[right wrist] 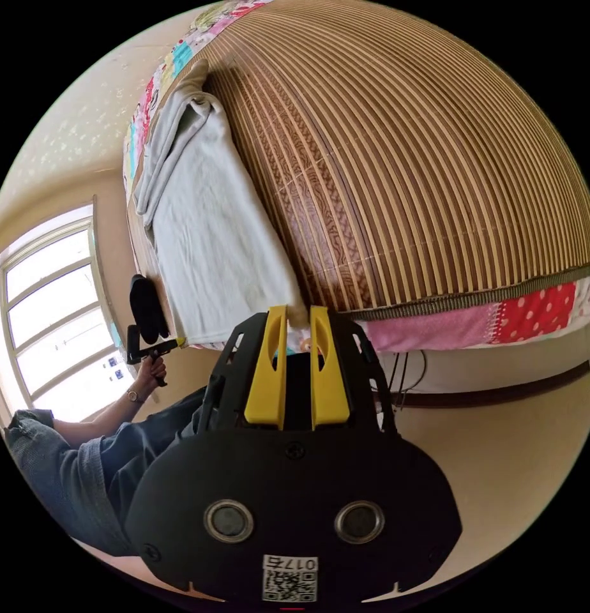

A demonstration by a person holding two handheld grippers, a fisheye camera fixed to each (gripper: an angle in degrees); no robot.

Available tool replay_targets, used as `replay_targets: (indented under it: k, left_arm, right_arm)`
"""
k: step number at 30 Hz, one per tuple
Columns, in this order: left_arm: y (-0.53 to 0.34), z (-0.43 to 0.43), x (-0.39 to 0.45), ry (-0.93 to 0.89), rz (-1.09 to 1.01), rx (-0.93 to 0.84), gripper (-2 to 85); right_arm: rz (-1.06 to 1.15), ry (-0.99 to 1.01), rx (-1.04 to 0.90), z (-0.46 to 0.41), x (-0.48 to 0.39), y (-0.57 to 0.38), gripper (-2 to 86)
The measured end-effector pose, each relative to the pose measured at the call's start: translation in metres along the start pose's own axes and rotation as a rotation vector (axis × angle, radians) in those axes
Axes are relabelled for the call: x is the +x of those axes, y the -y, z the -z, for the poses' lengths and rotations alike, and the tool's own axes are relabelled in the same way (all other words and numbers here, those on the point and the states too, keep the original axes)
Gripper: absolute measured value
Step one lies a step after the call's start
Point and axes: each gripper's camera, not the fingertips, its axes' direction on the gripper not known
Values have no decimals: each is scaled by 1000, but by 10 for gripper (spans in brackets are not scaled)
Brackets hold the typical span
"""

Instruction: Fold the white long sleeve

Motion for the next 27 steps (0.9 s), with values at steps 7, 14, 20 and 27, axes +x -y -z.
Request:
replay_targets:
  k: [7,14,20,27]
  left_arm:
    - [-19,72,-10,-323,-151,-236,24]
    - [-56,135,-54,-1067,-51,96,13]
    - [25,161,-49,-1226,36,429,15]
    - [160,197,-33,-1096,115,617,17]
  right_arm:
    - [-145,338,190,71,22,-65,34]
    - [-413,850,626,110,10,-157,28]
    - [-335,925,669,112,-34,-27,24]
    - [-364,866,651,97,-67,136,23]
